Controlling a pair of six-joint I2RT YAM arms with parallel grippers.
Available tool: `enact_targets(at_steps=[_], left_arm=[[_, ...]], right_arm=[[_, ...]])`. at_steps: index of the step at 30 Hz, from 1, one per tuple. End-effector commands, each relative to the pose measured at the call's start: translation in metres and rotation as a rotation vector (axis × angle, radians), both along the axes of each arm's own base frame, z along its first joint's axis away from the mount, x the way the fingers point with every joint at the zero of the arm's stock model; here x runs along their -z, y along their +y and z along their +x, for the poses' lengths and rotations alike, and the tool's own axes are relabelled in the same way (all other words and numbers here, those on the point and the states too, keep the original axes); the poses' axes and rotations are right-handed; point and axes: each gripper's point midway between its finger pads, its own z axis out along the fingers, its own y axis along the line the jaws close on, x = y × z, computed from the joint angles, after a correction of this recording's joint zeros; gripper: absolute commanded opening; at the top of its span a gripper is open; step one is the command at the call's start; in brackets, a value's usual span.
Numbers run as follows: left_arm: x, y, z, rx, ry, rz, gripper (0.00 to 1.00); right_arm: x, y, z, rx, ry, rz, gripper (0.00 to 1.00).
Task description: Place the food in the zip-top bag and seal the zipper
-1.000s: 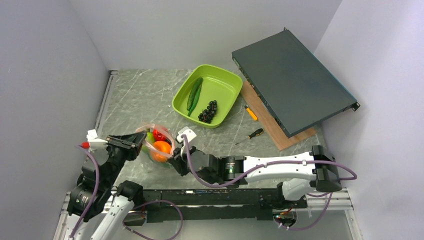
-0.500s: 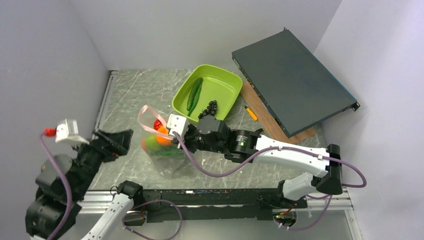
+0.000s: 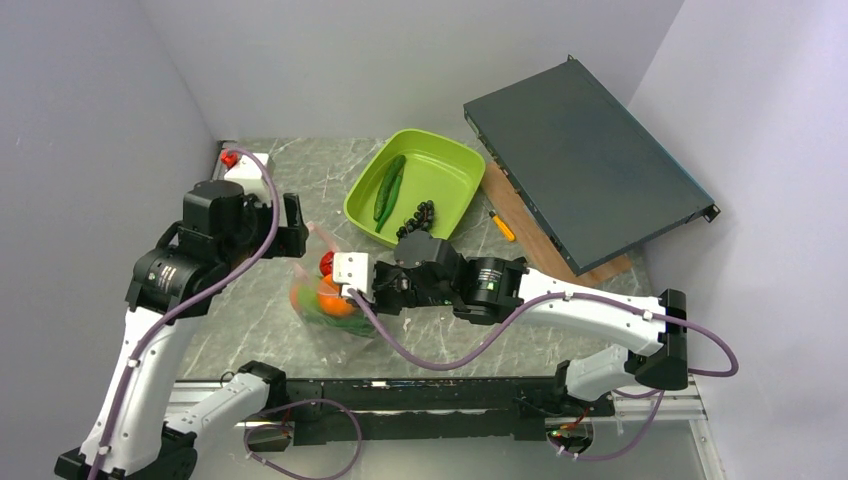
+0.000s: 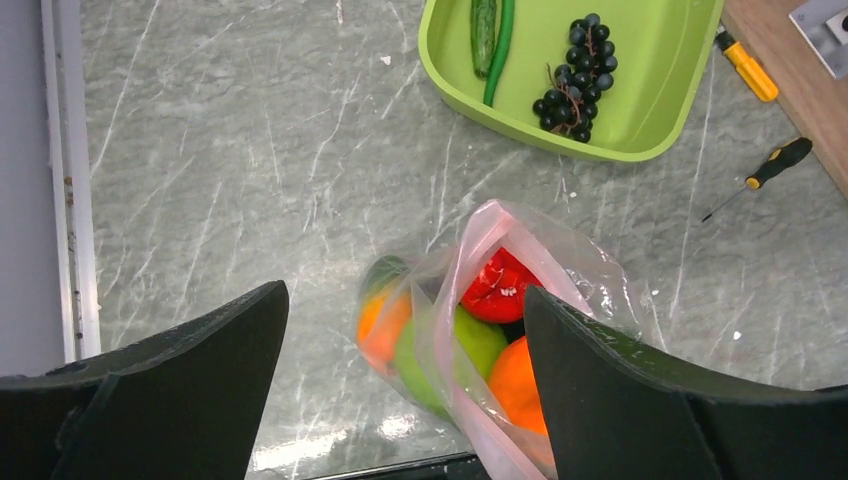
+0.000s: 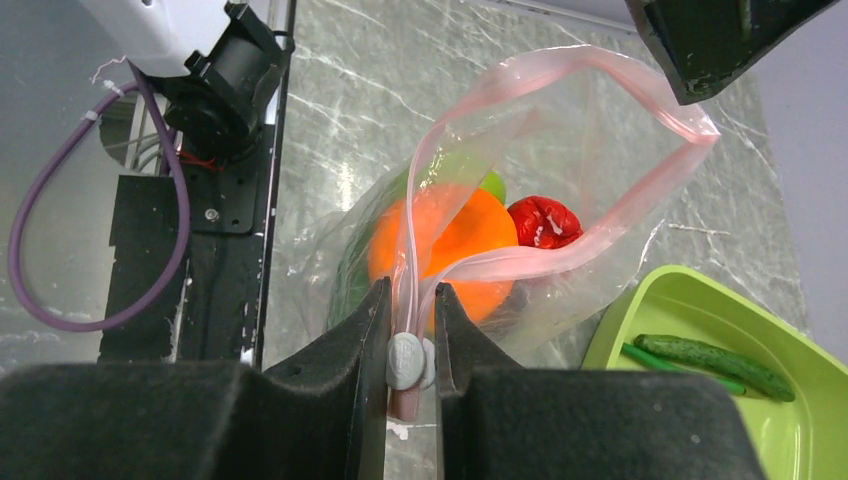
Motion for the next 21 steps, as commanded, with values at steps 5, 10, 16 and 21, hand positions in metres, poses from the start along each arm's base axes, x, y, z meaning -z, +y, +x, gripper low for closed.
enact_targets(at_steps=[5, 10, 16, 21], left_arm=[[-0.001, -0.033, 0.02, 0.202, -0.032, 0.001, 0.84], [0.011, -0.049, 0.024, 0.271, 0.004, -0.028, 0.73], [0.028, -0.049, 0.037, 0.252, 0.074, 0.0, 0.57], [0.018, -0.046, 0.052, 0.175, 0.044, -0.023, 0.07]], right_arm=[[-0.029, -0.007, -0.007, -0.038, -0.029, 0.054, 0.0], [-0.032, -0.008, -0.007, -0.033, -0.03, 0.059, 0.0], [-0.029, -0.007, -0.008, -0.044, -0.025, 0.04, 0.0], [-0.024, -0.01, -0.006, -0.022, -0.027, 0.021, 0.0]])
